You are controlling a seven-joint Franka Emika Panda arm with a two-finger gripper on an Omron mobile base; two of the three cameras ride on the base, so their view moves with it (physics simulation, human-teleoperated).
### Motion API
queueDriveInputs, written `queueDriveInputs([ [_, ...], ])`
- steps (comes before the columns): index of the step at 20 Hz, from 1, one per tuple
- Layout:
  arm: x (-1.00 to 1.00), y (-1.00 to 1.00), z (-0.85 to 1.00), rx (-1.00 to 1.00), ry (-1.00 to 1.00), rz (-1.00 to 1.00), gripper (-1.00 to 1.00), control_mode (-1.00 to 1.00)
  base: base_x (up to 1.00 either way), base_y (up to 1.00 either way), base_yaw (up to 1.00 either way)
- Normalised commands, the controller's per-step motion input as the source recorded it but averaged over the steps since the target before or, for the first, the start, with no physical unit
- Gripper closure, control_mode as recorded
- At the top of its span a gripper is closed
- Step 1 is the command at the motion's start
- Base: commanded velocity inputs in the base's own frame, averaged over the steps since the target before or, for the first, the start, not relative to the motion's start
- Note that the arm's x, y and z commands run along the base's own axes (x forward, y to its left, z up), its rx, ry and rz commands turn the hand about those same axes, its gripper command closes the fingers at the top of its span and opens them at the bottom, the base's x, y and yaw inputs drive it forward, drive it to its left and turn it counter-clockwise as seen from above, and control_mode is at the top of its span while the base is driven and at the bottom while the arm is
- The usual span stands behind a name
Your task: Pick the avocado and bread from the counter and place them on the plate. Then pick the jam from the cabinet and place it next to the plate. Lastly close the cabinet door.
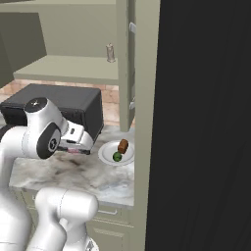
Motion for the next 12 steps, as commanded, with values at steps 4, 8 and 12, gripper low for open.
queueDriveInputs([
  [4, 0.13, -0.05, -0.24, 0.0, 0.01, 0.0, 1.0, -1.0, 0.0, 0.0, 0.0],
  [8, 0.07, -0.09, -0.23, 0.0, 0.01, 0.0, 1.0, -1.0, 0.0, 0.0, 0.0],
  [12, 0.03, -0.13, -0.26, 0.0, 0.0, 0.0, 1.0, -1.0, 0.0, 0.0, 0.0],
])
